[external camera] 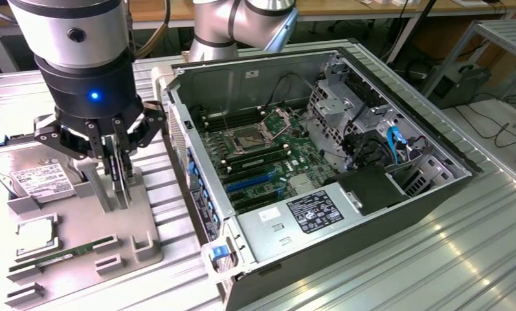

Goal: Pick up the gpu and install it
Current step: 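Pick up the gpu and move the gpu toward the slot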

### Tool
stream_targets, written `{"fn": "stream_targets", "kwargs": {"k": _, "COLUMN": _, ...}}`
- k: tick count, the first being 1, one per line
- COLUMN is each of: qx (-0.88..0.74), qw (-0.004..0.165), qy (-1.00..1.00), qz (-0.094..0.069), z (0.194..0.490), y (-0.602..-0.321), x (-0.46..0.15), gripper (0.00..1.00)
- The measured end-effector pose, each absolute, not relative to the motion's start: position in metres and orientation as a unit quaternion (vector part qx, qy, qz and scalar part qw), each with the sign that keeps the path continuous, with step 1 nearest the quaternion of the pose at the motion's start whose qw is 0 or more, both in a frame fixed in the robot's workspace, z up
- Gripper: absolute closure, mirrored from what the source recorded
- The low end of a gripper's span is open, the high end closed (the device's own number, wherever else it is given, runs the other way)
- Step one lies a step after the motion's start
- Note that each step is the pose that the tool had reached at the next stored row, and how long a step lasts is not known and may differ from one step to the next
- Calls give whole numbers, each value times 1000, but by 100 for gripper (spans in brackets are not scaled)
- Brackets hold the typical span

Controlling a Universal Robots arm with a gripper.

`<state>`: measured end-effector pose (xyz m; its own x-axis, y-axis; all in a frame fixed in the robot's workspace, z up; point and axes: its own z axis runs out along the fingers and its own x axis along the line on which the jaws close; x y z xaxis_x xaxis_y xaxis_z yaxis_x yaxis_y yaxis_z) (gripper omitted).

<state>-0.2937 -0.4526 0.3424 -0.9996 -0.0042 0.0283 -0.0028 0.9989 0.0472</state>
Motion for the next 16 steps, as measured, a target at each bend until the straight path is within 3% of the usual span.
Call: {"fn": "stream_targets", "kwargs": {"k": 16, "qx": 2, "qw": 14, "qy": -1000, "qz": -24, "z": 349, "y": -453, "x": -294, "gripper": 72}}
